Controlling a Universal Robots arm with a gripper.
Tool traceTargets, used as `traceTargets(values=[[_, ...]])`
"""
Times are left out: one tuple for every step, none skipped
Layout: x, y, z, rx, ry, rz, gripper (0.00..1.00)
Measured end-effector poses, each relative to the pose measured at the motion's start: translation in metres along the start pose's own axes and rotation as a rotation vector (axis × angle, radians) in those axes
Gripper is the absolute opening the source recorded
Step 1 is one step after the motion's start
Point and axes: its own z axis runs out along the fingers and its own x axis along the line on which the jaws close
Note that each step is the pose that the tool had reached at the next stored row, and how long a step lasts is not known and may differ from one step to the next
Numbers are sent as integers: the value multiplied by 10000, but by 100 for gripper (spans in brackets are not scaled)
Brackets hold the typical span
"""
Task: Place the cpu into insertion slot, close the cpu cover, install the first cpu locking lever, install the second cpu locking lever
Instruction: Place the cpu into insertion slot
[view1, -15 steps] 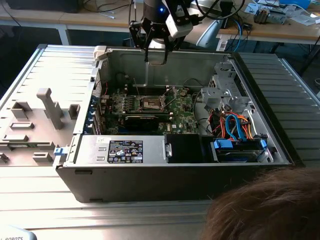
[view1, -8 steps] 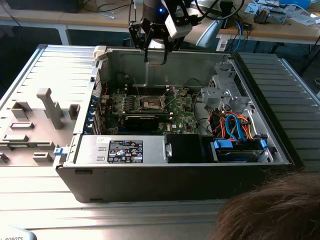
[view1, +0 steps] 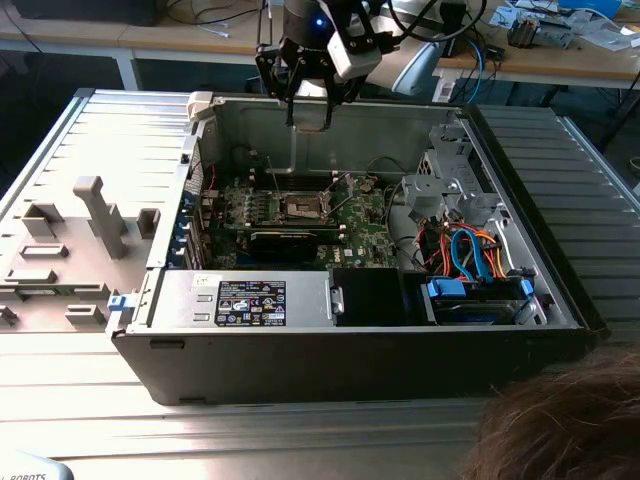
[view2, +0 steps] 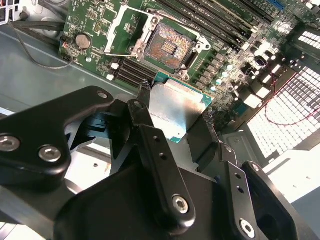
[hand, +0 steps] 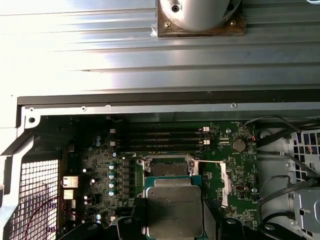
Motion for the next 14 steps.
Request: traceTargets(values=[[1, 0, 2, 0, 0, -1, 54], [2, 0, 4, 0, 0, 0, 54], [4, -1, 5, 0, 0, 0, 54], [8, -1, 8, 0, 0, 1, 54], [10, -1, 10, 0, 0, 0, 54], [11, -1, 11, 1, 0, -1, 54], [13, -1, 12, 1, 0, -1, 54], [15, -2, 14, 0, -1, 0, 54], [17, -2, 16, 0, 0, -1, 54], [19, -2, 17, 0, 0, 0, 54], [22, -2, 20, 0, 0, 1, 54], [22, -3, 23, 0, 0, -2, 54], [23, -3, 25, 0, 0, -1, 54], [23, -3, 26, 1, 0, 0, 54]])
